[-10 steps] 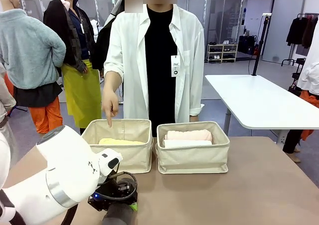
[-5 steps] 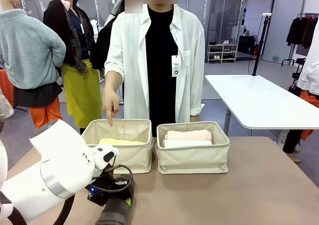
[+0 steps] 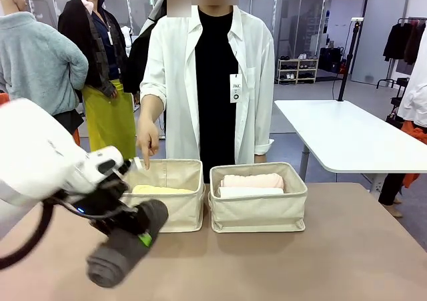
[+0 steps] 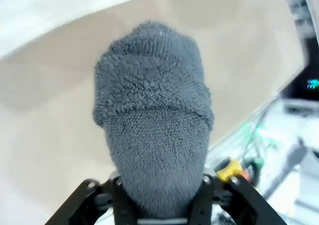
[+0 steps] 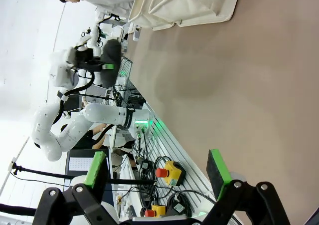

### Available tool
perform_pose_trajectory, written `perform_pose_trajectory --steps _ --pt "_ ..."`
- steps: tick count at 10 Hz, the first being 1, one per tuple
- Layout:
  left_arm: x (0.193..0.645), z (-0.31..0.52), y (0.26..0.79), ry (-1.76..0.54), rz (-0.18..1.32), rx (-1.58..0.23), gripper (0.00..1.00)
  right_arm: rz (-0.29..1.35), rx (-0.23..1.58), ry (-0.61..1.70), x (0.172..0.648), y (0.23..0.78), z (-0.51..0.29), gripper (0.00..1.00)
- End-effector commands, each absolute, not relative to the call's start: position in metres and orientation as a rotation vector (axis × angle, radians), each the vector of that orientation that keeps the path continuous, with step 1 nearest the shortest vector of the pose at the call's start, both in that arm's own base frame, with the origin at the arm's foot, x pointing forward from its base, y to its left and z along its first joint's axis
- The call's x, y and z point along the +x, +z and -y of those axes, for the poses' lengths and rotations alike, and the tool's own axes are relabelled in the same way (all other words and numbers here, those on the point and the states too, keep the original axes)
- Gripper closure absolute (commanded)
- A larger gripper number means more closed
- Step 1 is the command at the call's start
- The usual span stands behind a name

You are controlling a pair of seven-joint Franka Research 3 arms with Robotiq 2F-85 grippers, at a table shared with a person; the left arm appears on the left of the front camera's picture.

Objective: Divide the towels into two baskets.
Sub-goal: Pick up one hotel-folded towel from the bottom of the table and place it in the Fabric basket indicated by the person.

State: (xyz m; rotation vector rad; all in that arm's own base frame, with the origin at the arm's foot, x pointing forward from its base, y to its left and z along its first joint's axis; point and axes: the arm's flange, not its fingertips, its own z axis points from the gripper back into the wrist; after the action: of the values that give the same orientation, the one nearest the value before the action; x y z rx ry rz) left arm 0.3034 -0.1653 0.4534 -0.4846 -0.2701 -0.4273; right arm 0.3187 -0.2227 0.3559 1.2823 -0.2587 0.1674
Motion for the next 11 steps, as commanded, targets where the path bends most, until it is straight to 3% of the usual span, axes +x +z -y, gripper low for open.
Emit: perform_pose_trajectory --steps 1,3,6,7,9,10,11 --pt "0.244 0.112 0.459 -0.678 0.316 -0.494 1.0 0.279 1.288 0.181 0.314 0.358 0.221 0.0" --pt "0.255 0.105 0.47 -0.896 0.357 -0.393 1.0 0.279 1.288 0.181 0.314 0.358 0.221 0.0" --pt "0.26 0.101 0.46 -1.019 0.464 -0.299 1.0 0.279 1.288 0.181 0.314 0.358 0.221 0.0" --pt "0.276 0.109 0.495 -0.971 0.365 -0.332 1.0 0.279 1.288 0.181 0.314 0.358 0.221 0.0" --pt "0.276 0.109 0.495 -0.971 0.365 -0.332 1.0 0.279 1.288 0.181 0.314 0.358 0.221 0.0" --pt "0.28 0.107 0.493 -1.005 0.383 -0.307 0.63 0.279 1.288 0.181 0.314 0.358 0.221 0.0" --pt "0.289 0.1 0.501 -1.116 0.471 -0.284 0.63 0.279 1.288 0.181 0.314 0.358 0.221 0.0"
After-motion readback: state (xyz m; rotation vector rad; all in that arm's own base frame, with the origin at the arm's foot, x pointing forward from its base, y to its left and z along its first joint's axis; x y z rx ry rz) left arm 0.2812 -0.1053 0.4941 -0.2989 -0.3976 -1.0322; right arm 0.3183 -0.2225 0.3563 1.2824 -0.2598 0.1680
